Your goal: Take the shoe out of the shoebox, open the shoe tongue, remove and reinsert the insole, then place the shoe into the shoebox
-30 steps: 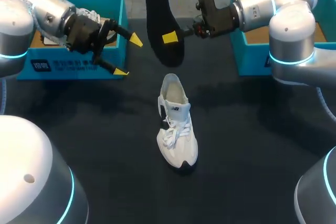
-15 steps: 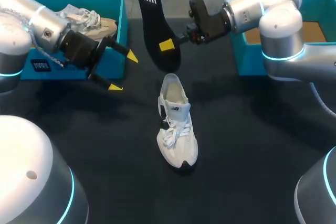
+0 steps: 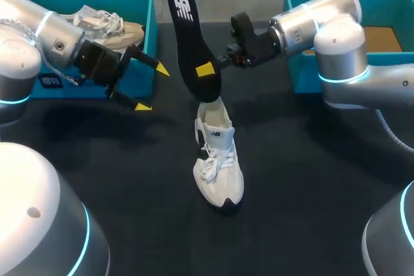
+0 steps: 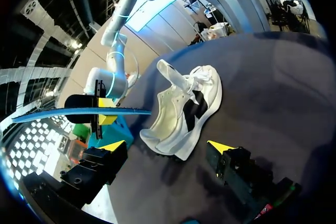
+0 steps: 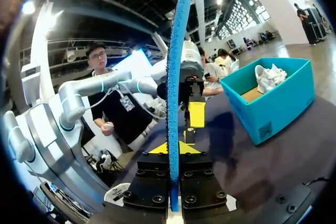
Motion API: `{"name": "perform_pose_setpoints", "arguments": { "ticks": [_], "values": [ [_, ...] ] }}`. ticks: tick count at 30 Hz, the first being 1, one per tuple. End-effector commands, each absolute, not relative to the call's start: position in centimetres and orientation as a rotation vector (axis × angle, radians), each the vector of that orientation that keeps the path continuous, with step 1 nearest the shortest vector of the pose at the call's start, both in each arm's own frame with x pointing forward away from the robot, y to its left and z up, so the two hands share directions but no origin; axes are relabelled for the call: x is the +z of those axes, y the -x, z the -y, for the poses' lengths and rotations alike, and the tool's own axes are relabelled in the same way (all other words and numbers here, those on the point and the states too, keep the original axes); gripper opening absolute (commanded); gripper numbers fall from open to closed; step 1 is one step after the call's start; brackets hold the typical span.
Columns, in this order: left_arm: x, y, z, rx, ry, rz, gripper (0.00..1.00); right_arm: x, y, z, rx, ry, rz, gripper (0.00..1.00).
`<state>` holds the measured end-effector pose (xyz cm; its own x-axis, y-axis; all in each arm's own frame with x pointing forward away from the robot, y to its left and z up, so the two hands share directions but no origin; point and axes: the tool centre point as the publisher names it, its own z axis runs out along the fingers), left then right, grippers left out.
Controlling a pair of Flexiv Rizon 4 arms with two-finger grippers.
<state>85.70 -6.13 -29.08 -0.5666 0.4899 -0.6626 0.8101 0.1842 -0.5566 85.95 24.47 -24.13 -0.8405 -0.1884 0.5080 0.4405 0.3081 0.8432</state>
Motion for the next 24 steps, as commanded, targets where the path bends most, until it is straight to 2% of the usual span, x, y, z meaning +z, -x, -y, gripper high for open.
{"name": "perform_pose_setpoints", "arguments": {
  "ticks": [1,12,24],
  "values": [
    [-29.1,-85.5,6.5,-1.305,-1.205,-2.144,1.00,-24.2,-86.2,-24.7,-1.564,0.218,2.053,0.00],
    [-29.4,-85.8,7.1,-1.273,-1.182,-2.168,1.00,-24.2,-86.2,-24.7,-1.564,0.218,2.053,0.00],
    [-29.8,-85.4,7.2,-1.291,-1.154,-2.181,1.00,-26.2,-86.3,-23.8,-1.589,0.223,2.106,0.00]
  ]
}}
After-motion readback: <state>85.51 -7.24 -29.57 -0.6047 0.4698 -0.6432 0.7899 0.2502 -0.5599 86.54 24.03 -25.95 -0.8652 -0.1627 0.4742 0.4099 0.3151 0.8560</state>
